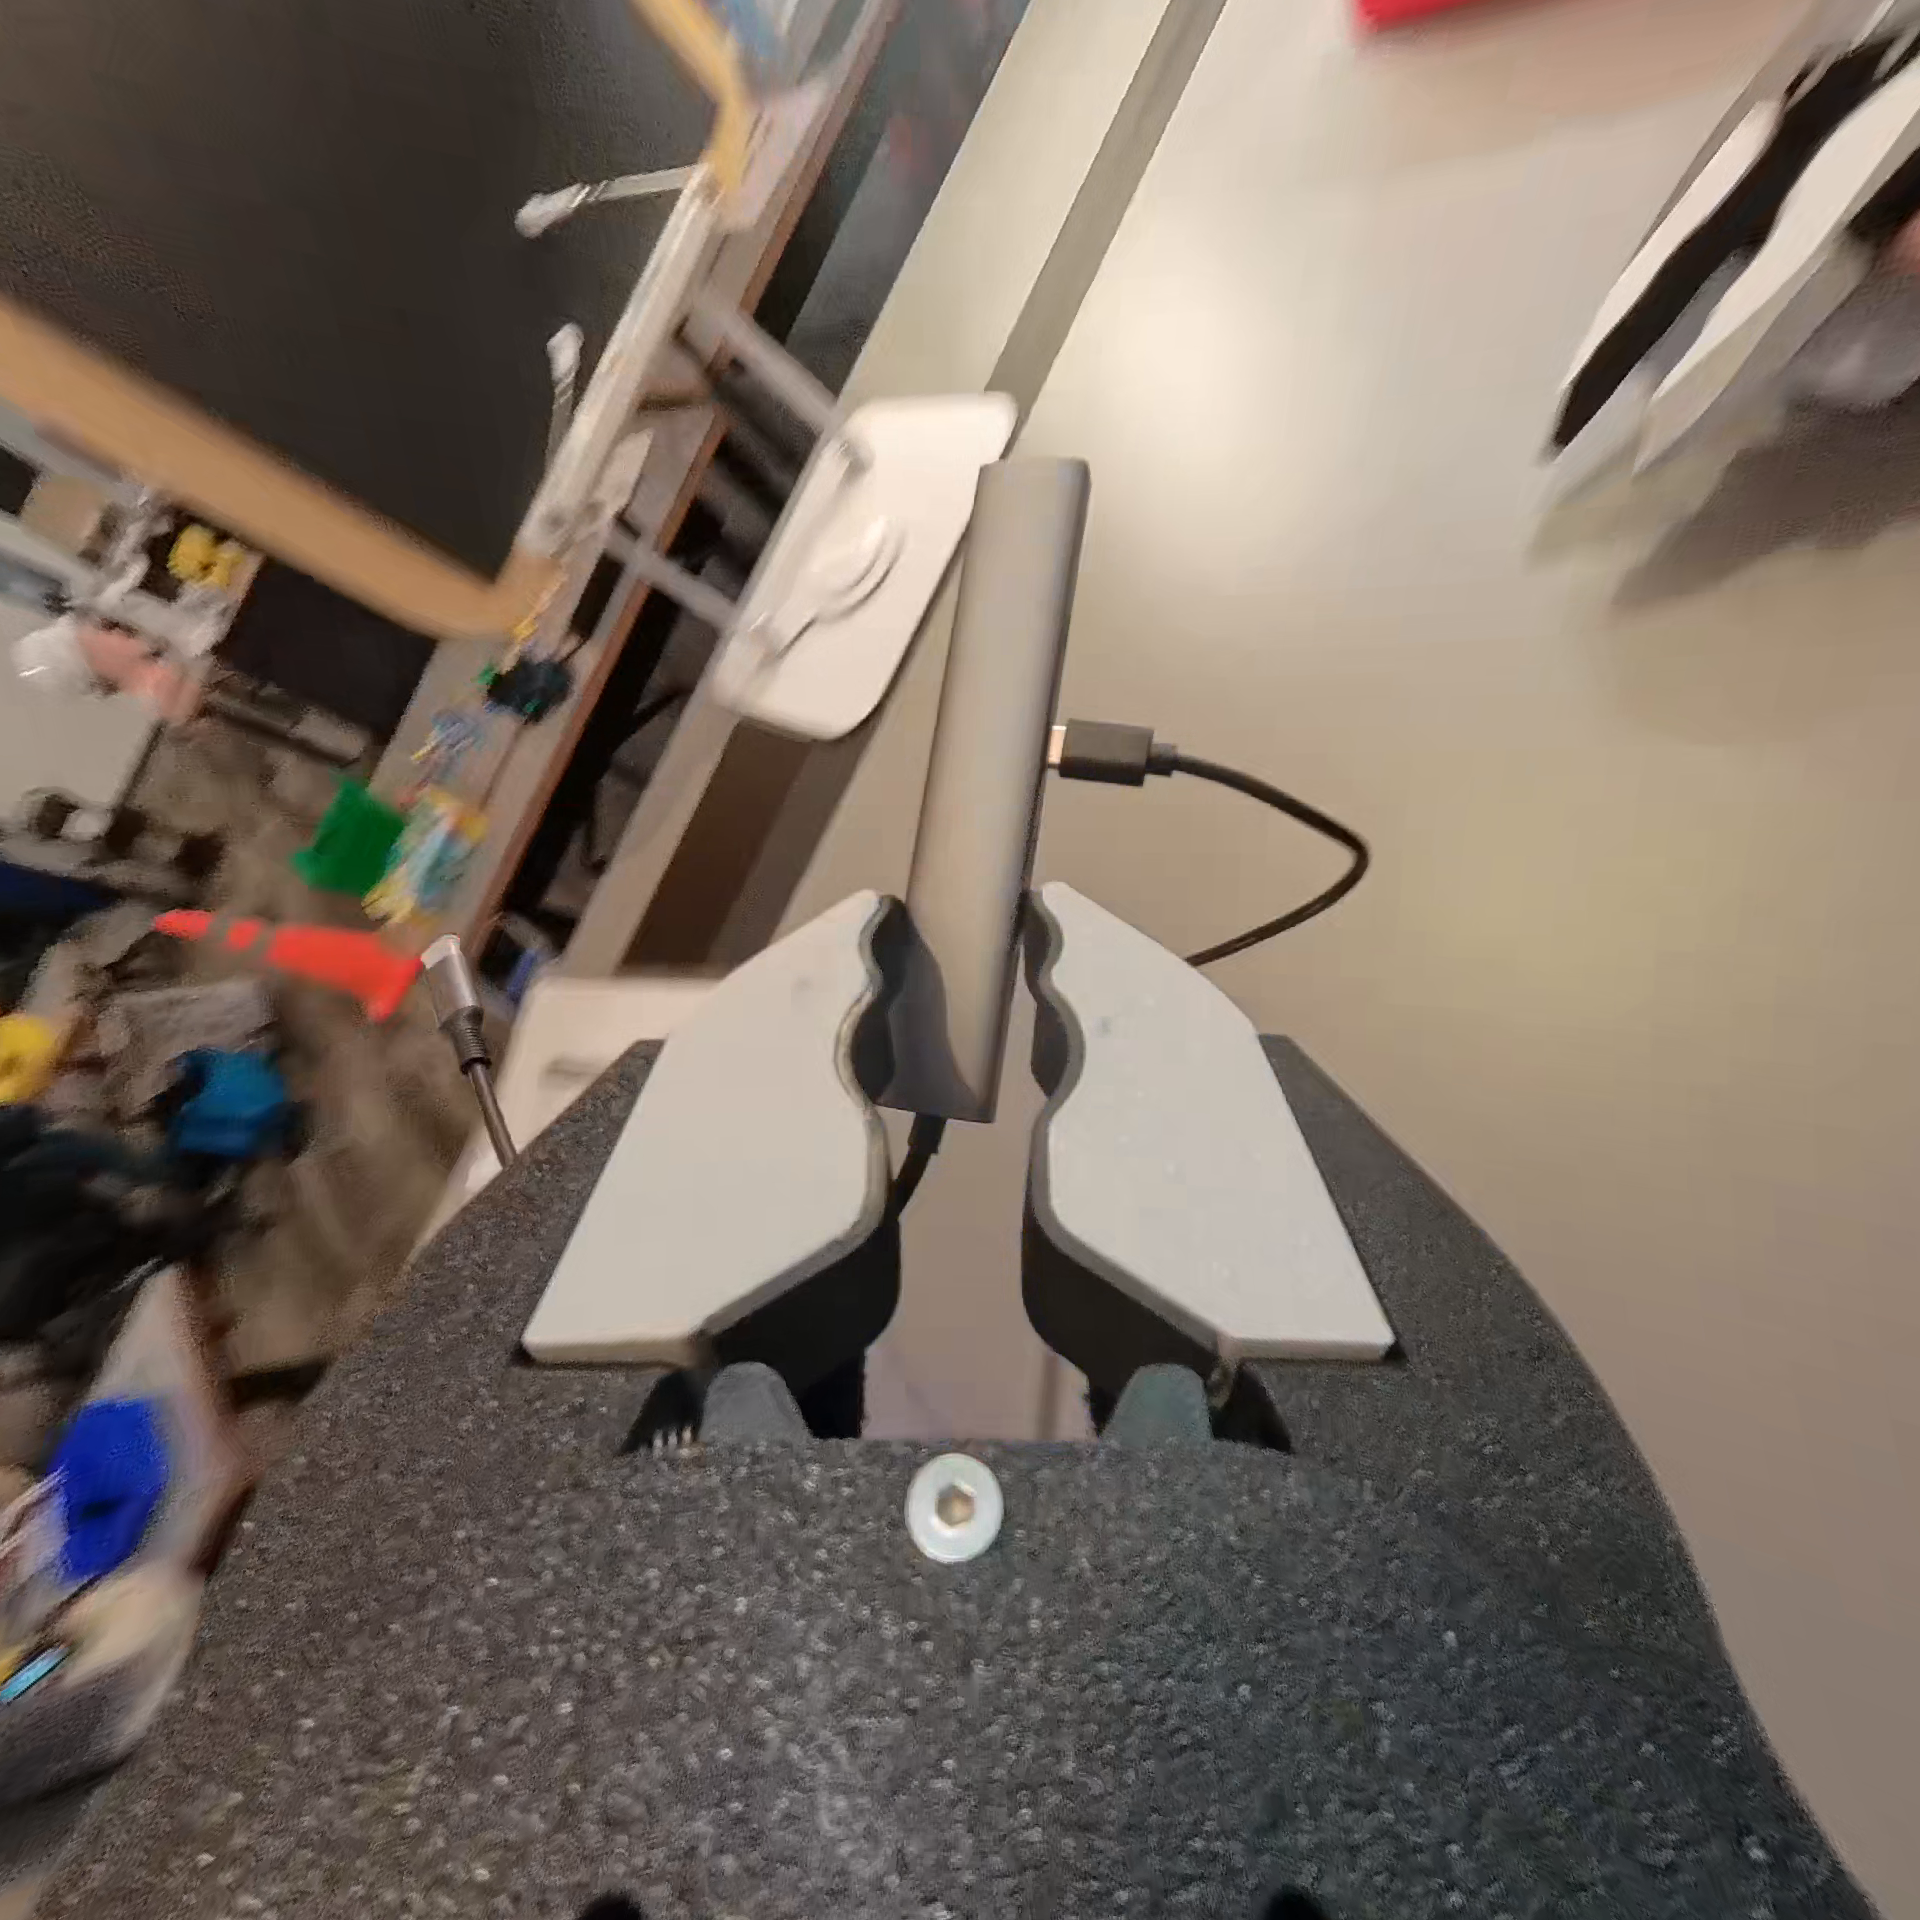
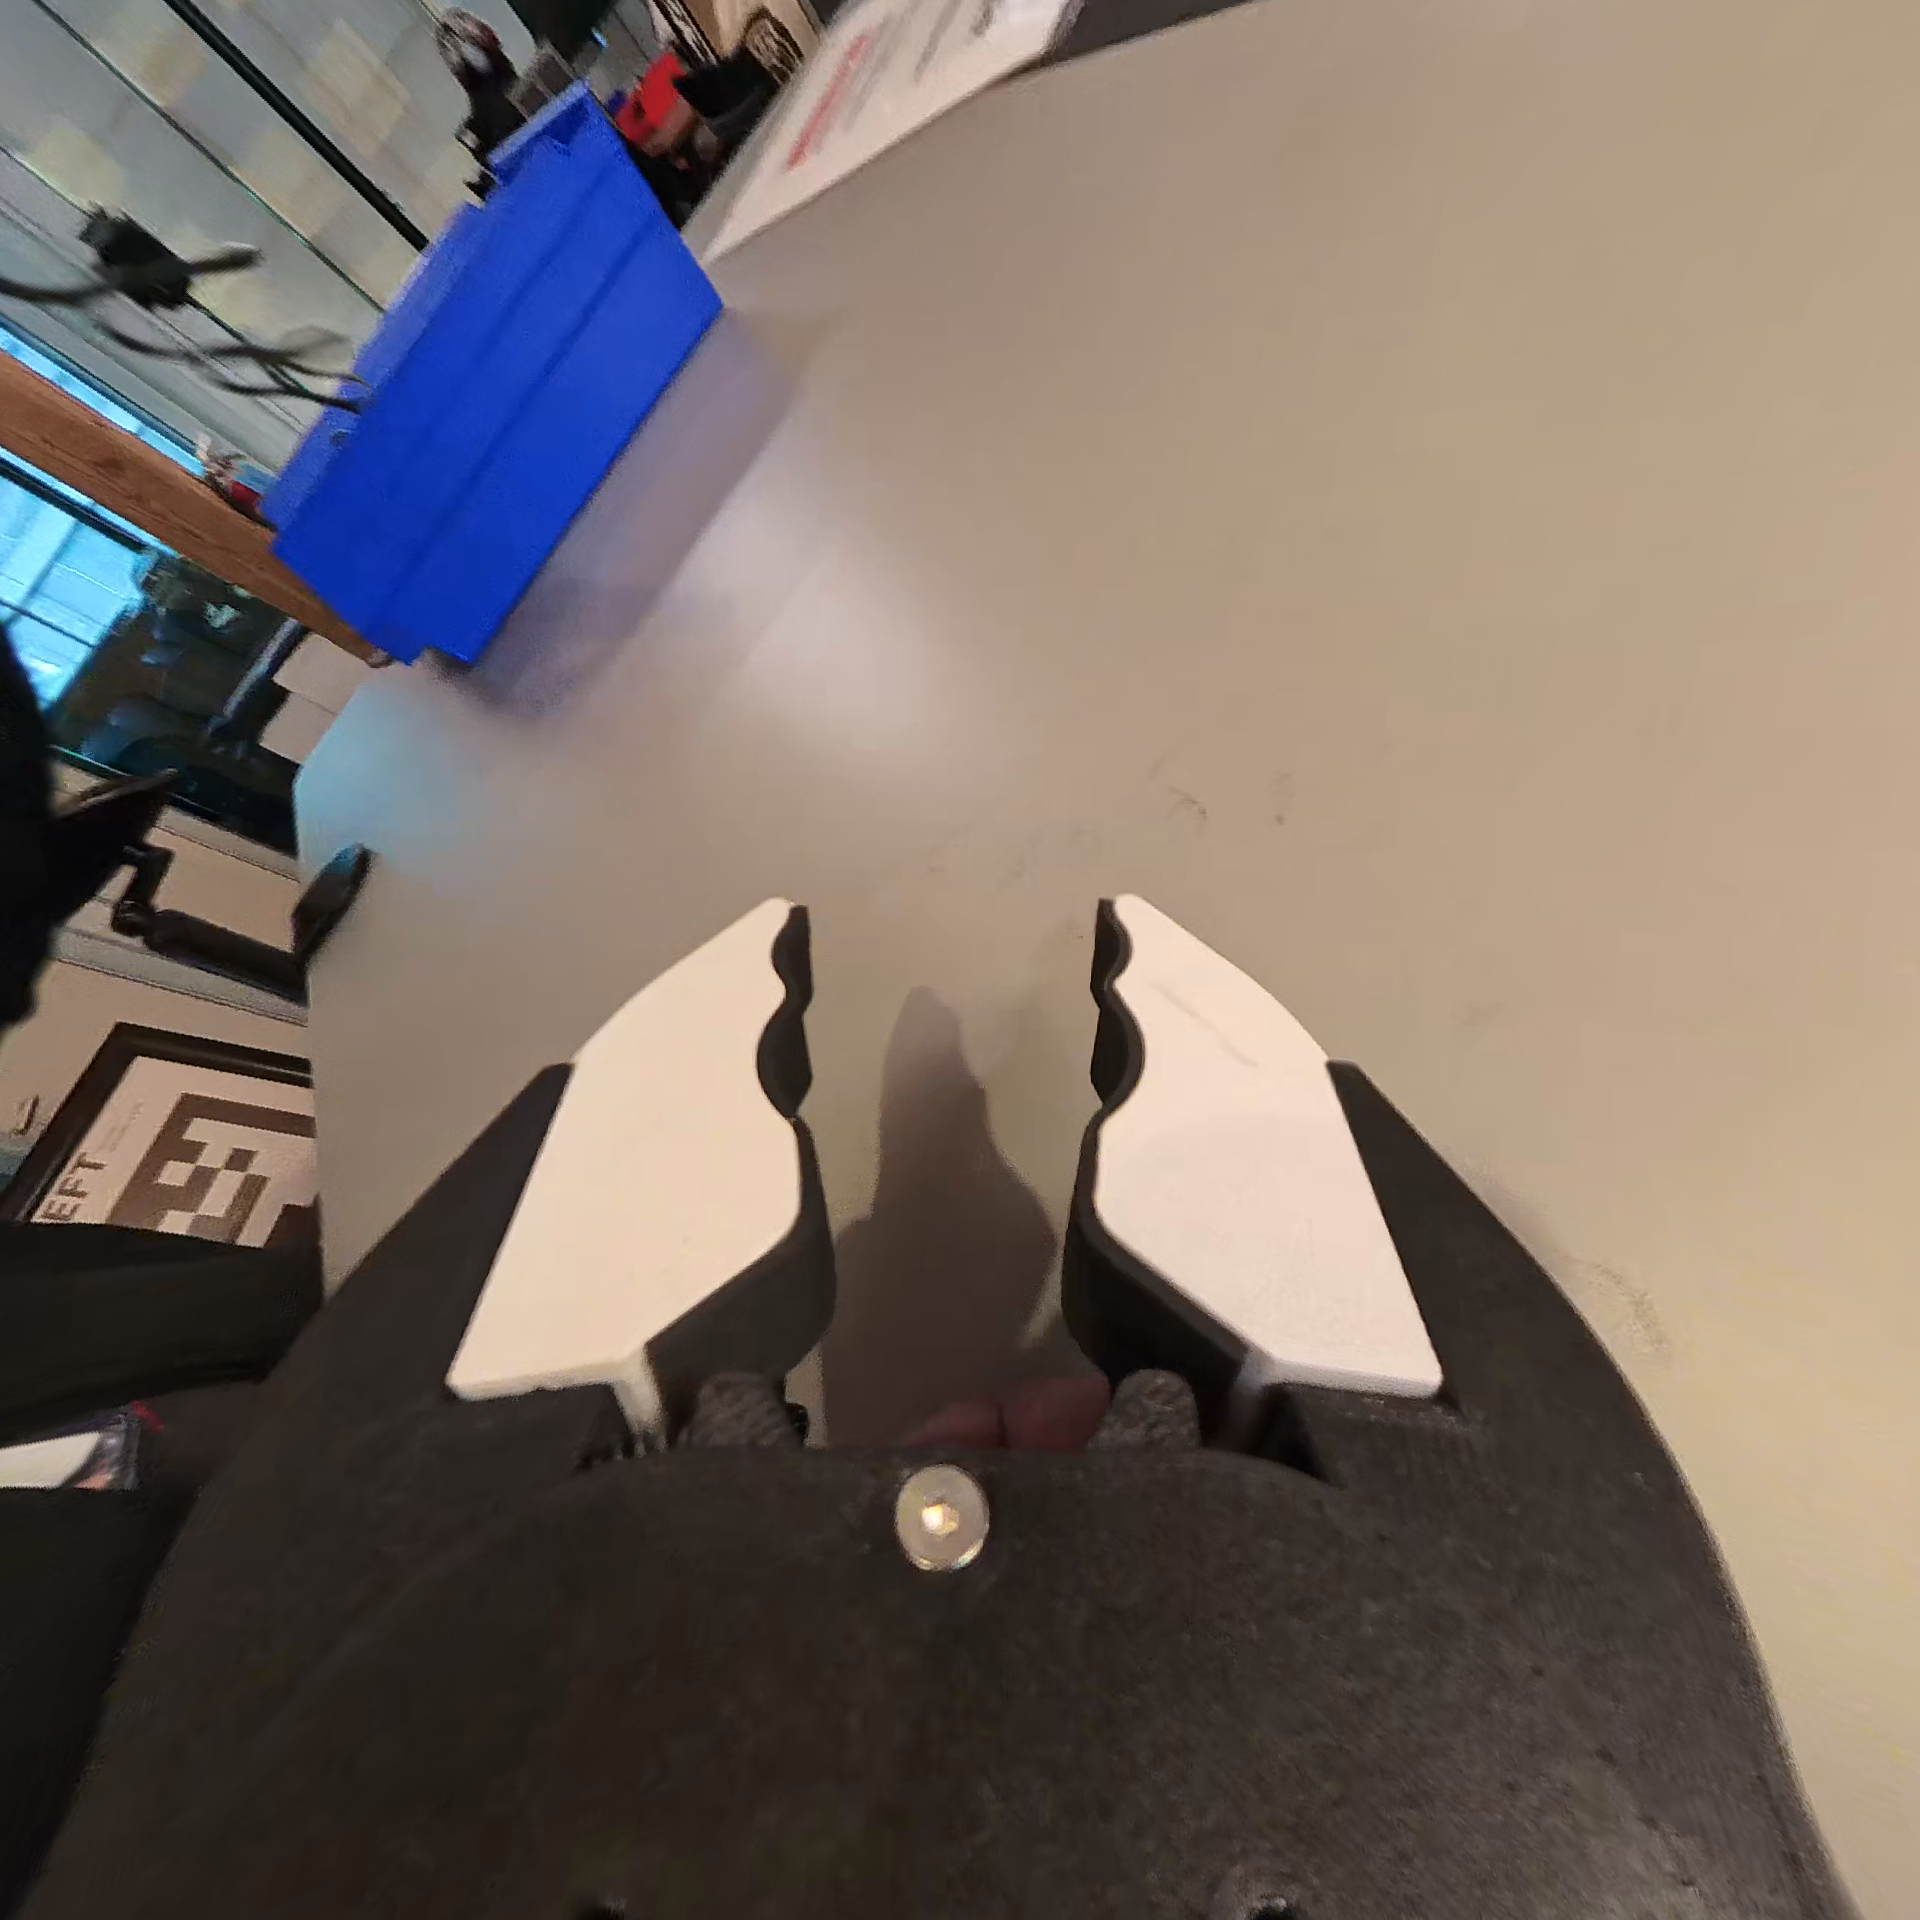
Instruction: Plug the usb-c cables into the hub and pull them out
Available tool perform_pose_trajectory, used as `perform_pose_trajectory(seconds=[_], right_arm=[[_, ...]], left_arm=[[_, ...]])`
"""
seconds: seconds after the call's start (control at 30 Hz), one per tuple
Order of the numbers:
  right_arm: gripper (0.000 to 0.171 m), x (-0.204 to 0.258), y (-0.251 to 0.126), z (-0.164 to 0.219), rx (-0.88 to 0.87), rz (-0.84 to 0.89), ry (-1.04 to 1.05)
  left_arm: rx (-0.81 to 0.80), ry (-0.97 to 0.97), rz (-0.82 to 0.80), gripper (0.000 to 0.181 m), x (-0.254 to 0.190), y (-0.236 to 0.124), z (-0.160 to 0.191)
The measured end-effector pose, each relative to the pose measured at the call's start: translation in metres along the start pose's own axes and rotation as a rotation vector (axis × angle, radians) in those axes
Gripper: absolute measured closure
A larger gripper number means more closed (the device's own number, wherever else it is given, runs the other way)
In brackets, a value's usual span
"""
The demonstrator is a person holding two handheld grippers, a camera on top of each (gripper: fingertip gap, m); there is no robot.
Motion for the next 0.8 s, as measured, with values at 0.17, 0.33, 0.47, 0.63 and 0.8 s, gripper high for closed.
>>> perform_pose_trajectory(seconds=[0.17,0.33,0.47,0.63,0.8], right_arm=[[0.115,0.016,-0.017,0.002,-0.153,-0.117,-0.038],[0.114,0.022,-0.035,0.007,-0.260,-0.216,0.000],[0.113,0.023,-0.031,0.008,-0.210,-0.275,0.031],[0.115,0.018,-0.023,0.008,-0.127,-0.327,0.104],[0.130,0.010,-0.017,0.009,-0.077,-0.300,0.166]], left_arm=[[-0.100,-0.191,0.151,0.159,-0.094,0.070,-0.030],[-0.101,-0.312,0.210,0.159,-0.165,0.108,-0.045],[-0.090,-0.351,0.193,0.159,-0.198,0.121,-0.049],[-0.082,-0.368,0.119,0.159,-0.222,0.126,-0.046],[-0.085,-0.373,0.053,0.159,-0.242,0.125,-0.039]])
Point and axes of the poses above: each gripper's, where its closed fingertips meet, y out along the fingers, z out of its underside, x = y × z across the jaws, the point moved 7 cm from there along -y, back along the fingers, and after that the axes turned 11 degrees about -z, right-handed, at the moved point
